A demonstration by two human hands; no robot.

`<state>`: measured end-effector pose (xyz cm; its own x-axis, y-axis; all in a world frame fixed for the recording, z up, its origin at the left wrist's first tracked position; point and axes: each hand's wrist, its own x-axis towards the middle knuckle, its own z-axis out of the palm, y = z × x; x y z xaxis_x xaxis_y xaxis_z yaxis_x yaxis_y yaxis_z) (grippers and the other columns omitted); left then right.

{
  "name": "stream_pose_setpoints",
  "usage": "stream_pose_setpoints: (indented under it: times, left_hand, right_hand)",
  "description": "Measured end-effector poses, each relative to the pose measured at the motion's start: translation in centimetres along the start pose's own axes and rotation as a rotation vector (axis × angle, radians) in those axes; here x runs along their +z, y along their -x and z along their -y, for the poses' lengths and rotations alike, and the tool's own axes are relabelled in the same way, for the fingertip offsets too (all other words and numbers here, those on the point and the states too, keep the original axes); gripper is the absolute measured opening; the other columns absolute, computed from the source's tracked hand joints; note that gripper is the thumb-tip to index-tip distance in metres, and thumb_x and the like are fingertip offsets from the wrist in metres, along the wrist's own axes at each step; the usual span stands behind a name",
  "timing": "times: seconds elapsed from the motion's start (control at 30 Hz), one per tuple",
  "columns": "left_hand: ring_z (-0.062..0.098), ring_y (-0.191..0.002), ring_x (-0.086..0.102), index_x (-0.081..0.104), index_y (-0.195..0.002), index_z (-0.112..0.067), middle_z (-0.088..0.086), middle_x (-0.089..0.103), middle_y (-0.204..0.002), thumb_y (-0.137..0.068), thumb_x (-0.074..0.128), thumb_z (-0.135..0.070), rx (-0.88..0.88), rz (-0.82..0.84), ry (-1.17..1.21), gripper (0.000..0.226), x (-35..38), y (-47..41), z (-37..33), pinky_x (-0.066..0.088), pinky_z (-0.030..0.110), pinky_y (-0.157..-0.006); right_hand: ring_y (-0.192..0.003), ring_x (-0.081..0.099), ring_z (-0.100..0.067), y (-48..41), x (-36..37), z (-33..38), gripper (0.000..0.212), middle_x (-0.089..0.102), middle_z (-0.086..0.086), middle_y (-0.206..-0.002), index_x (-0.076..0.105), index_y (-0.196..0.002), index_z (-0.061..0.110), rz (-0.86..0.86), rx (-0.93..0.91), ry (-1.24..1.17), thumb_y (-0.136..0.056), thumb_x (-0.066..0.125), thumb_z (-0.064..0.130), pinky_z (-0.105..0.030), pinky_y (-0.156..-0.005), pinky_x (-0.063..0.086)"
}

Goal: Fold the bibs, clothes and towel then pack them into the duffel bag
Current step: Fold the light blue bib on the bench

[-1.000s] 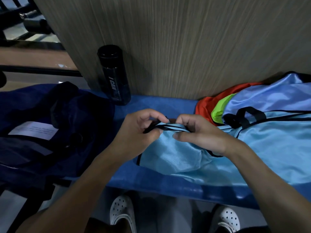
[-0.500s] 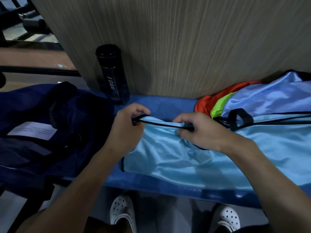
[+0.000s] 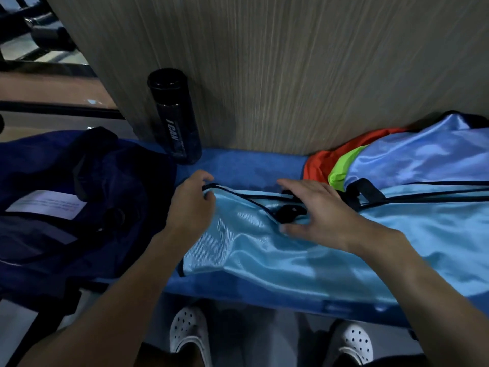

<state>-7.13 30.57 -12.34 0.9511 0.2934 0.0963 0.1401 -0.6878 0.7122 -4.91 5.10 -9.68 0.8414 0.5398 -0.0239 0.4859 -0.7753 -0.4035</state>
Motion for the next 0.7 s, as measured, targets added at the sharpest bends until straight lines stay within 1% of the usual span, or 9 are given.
stream_pose_setpoints:
  times: [0.07,0.17,0.27,0.37,0.4,0.5,0.6,0.67,0.7]
  left_hand:
    - [0.030,-0.106,0.057,0.057,-0.124,-0.012,0.010,0.058,-0.119,-0.089,0.059,-0.009,0.115,-0.030,-0.138,0.035,0.3,0.2,0.0,0.047,0.044,-0.094]
    - [0.031,-0.096,0.055,0.062,-0.112,-0.012,0.008,0.057,-0.110,-0.088,0.055,-0.019,0.349,-0.021,-0.243,0.026,1.0,1.6,-0.9,0.048,0.050,-0.086]
    - [0.028,-0.089,0.057,0.066,-0.098,-0.016,0.002,0.059,-0.097,-0.089,0.049,-0.030,0.501,0.056,-0.285,0.024,2.3,3.4,-1.5,0.049,0.048,-0.081]
    - [0.022,-0.110,0.053,0.061,-0.117,-0.027,-0.006,0.055,-0.116,-0.089,0.037,-0.052,0.447,0.209,-0.484,0.045,3.4,4.3,-0.9,0.043,0.045,-0.097]
    - [0.020,-0.121,0.048,0.055,-0.127,-0.031,-0.008,0.051,-0.127,-0.088,0.029,-0.058,0.422,0.260,-0.536,0.054,3.6,4.5,-0.7,0.038,0.045,-0.104]
    - [0.014,-0.147,0.017,0.028,-0.147,-0.041,-0.007,0.025,-0.156,-0.086,0.015,-0.065,0.414,0.405,-0.587,0.067,3.8,4.2,0.0,0.016,0.052,-0.118]
    - [0.012,-0.150,-0.011,0.010,-0.151,-0.051,-0.008,-0.001,-0.164,-0.089,0.020,-0.064,0.389,0.527,-0.584,0.064,3.6,3.3,0.6,-0.004,0.056,-0.119]
    - [0.013,-0.151,-0.007,0.016,-0.150,-0.054,-0.009,0.004,-0.163,-0.086,0.022,-0.064,0.413,0.506,-0.560,0.064,3.4,2.7,0.8,-0.001,0.055,-0.120]
    - [0.013,-0.150,0.004,0.027,-0.147,-0.052,-0.008,0.016,-0.160,-0.084,0.025,-0.062,0.444,0.456,-0.525,0.064,3.3,2.6,0.8,0.006,0.054,-0.119]
  right_hand:
    - [-0.140,0.019,-0.011,1.1,-0.1,-0.6,0.098,0.029,0.010,-0.148,0.014,-0.154,0.033,0.045,0.026,0.033,-0.077,0.074,0.046,-0.031,-0.117,0.016]
    - [-0.134,0.032,-0.020,1.9,0.4,-1.5,0.093,0.034,0.000,-0.142,0.022,-0.152,0.024,-0.030,0.071,0.035,-0.078,0.077,0.031,-0.037,-0.112,0.031]
    - [-0.115,0.052,-0.027,2.0,0.7,-2.3,0.059,0.056,-0.006,-0.123,0.046,-0.137,0.017,-0.093,0.105,0.081,-0.083,0.070,0.021,-0.041,-0.099,0.041]
    - [-0.091,0.063,-0.034,2.1,1.2,-2.5,0.017,0.068,-0.010,-0.092,0.066,-0.101,0.014,-0.152,0.060,0.136,-0.090,0.056,0.021,-0.039,-0.081,0.046]
    - [-0.085,0.064,-0.036,2.1,1.1,-2.4,0.015,0.068,-0.011,-0.086,0.065,-0.097,0.015,-0.177,0.097,0.119,-0.093,0.053,0.022,-0.039,-0.075,0.048]
    - [-0.079,0.063,-0.037,1.7,0.7,-2.6,0.016,0.067,-0.012,-0.081,0.058,-0.104,0.019,-0.287,0.204,0.160,-0.096,0.049,0.029,-0.042,-0.067,0.050]
    - [-0.085,0.064,-0.038,1.3,0.7,-3.0,0.024,0.067,-0.013,-0.091,0.051,-0.117,0.017,-0.302,0.285,0.201,-0.096,0.052,0.028,-0.043,-0.068,0.049]
    - [-0.092,0.061,-0.038,1.1,0.9,-2.8,0.028,0.063,-0.013,-0.103,0.051,-0.121,0.013,-0.298,0.255,0.196,-0.093,0.055,0.016,-0.043,-0.072,0.049]
    - [-0.094,0.058,-0.038,1.1,1.1,-2.8,0.030,0.060,-0.012,-0.104,0.054,-0.119,0.011,-0.301,0.189,0.242,-0.089,0.058,0.009,-0.043,-0.076,0.047]
